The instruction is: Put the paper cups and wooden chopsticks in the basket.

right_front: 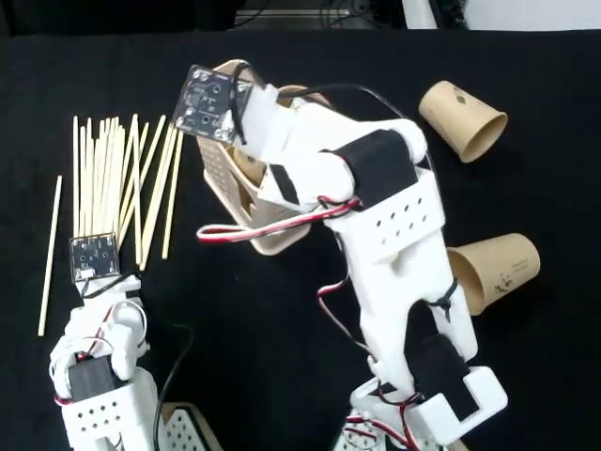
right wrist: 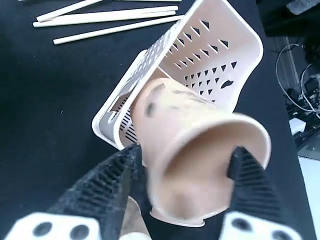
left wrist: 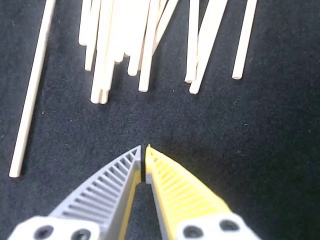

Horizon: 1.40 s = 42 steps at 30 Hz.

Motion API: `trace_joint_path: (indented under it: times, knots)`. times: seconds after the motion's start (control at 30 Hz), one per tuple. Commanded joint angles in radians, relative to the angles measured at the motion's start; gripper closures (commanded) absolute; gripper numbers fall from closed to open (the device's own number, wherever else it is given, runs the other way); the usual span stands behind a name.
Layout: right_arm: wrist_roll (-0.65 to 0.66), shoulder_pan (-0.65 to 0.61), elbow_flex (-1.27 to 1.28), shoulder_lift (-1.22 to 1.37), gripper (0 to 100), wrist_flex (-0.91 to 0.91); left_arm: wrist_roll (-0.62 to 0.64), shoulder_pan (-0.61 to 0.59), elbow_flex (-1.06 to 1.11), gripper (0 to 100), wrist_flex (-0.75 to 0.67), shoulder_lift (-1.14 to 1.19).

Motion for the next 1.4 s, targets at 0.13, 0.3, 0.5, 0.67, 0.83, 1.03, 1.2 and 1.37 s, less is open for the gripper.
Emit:
trace_joint_path:
  times: [0.13, 0.3, 0.5, 0.67, 0.83, 1.03, 1.2, 1.37]
  knots:
    - [0.0, -0.012, 0.025, -0.033, 98.4, -0.104, 0.0, -0.007, 0.018, 97, 0.003, -0.002]
    - [-0.002, -0.009, 0.044, -0.039, 98.7, -0.103, 0.0, -0.007, 0.018, 97, 0.003, -0.002]
    - [0.048, -0.012, -0.045, -0.031, 98.6, -0.028, 0.0, -0.007, 0.018, 97, 0.003, -0.002]
    - [0.048, -0.008, -0.076, 0.015, 98.2, 0.008, 0.0, -0.007, 0.018, 97, 0.003, -0.002]
    - [0.046, -0.012, -0.081, 0.048, 91.6, 0.003, 0.0, -0.007, 0.018, 97, 0.003, -0.002]
    - [0.0, -0.009, -0.148, 0.047, 75.0, 0.0, 0.0, -0.007, 0.018, 97, 0.003, -0.002]
    - [0.006, 0.066, -0.236, 0.013, 75.1, 0.043, 0.0, -0.007, 0.018, 97, 0.003, -0.002]
    - [0.206, 0.249, -0.038, -0.142, 75.1, 0.043, 0.0, -0.007, 0.018, 97, 0.003, -0.002]
